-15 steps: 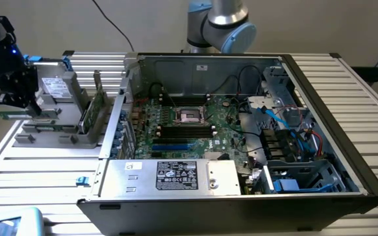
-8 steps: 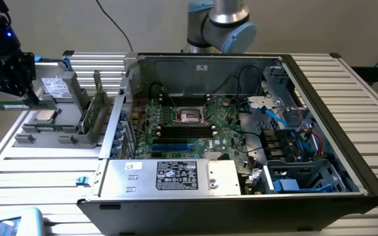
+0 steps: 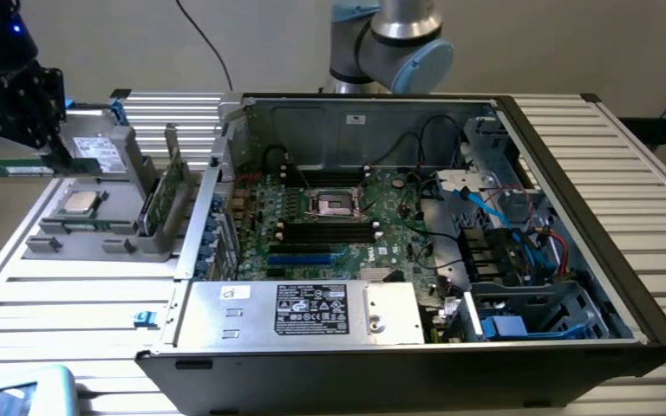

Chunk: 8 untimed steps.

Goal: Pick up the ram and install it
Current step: 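Pick up the ram and move it above insertion slot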

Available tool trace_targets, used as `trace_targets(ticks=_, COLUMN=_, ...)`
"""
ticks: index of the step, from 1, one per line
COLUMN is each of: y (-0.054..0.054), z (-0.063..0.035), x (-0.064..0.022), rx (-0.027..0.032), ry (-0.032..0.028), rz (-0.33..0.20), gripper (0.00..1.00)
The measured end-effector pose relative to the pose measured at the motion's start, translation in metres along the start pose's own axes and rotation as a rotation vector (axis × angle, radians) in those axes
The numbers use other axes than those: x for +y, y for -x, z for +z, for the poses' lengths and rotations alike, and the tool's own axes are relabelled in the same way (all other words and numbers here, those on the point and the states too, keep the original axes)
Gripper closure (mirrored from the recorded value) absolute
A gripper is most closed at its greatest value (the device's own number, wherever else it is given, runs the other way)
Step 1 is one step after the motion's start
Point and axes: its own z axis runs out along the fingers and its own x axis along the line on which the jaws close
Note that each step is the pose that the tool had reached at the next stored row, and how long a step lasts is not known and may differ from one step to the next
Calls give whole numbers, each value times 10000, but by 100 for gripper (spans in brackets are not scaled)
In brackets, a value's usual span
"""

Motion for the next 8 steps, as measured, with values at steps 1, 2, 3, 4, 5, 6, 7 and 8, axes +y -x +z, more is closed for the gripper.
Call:
trace_targets(ticks=1, y=0, z=-31, x=-20, rx=0, ry=1, rz=0, gripper=87)
trace_targets(ticks=2, y=-1, z=-66, x=-45, rx=0, ry=0, rz=0, gripper=87)
trace_targets(ticks=3, y=-3, z=-104, x=-77, rx=0, ry=0, rz=0, gripper=87)
trace_targets(ticks=4, y=-6, z=-141, x=-108, rx=0, ry=0, rz=0, gripper=87)
trace_targets(ticks=5, y=-9, z=-175, x=-141, rx=1, ry=1, rz=-1, gripper=87)
trace_targets(ticks=6, y=-13, z=-203, x=-178, rx=-2, ry=-2, rz=-1, gripper=87)
trace_targets(ticks=7, y=-17, z=-233, x=-218, rx=-2, ry=-2, rz=-1, gripper=87)
trace_targets(ticks=8, y=-21, z=-258, x=-255, rx=-3, ry=0, rz=-1, gripper=87)
